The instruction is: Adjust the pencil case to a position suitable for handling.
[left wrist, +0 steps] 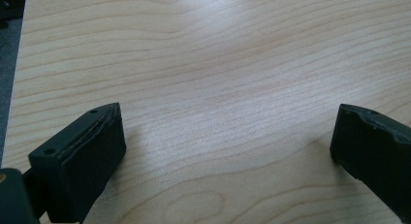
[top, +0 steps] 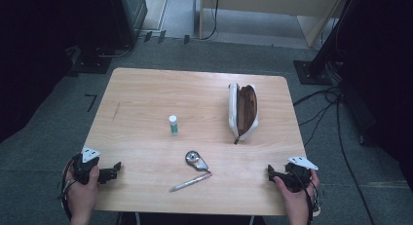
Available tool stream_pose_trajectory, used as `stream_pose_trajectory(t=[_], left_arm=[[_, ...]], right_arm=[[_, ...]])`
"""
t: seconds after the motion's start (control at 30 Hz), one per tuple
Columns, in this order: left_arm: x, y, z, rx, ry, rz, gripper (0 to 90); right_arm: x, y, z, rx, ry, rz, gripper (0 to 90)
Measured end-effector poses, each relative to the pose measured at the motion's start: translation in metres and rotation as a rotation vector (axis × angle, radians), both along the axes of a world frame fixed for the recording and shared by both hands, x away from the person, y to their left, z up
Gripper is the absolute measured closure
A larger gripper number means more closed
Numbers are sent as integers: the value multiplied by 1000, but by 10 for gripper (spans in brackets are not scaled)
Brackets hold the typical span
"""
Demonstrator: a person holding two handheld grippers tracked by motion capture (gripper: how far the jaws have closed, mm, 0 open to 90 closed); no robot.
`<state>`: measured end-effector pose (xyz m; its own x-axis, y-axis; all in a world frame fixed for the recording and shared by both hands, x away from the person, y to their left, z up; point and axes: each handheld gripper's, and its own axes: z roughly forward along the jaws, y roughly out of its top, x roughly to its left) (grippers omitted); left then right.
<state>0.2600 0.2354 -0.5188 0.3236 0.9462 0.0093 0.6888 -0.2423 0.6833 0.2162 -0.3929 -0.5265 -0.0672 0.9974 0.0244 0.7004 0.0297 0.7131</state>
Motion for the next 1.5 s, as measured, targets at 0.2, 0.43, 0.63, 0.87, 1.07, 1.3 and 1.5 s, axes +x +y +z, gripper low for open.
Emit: stream_pose_trajectory(t=[0.2,0.43,0.63,0.87,1.07,1.3,1.5], left_arm=[[1,0,0,1,0,0,0],[1,-1,0,3,2,0,0],[2,-2,0,0,-1,-3,0],[2,-2,0,0,0,-3,0],[2,-2,0,0,0,-3,0],[2,-2,0,0,0,-3,0],[2,-2,0,0,0,-3,0]], right_arm=[[0,0,0,1,2,-7,22],[-6,11,8,85,-56,-48,395],[-1,27,23,64,-93,-38,458],[10,41,45,93,-140,-6,502],[24,54,61,88,-158,31,532],[47,73,70,109,-171,49,518],[63,83,73,116,-171,28,489]])
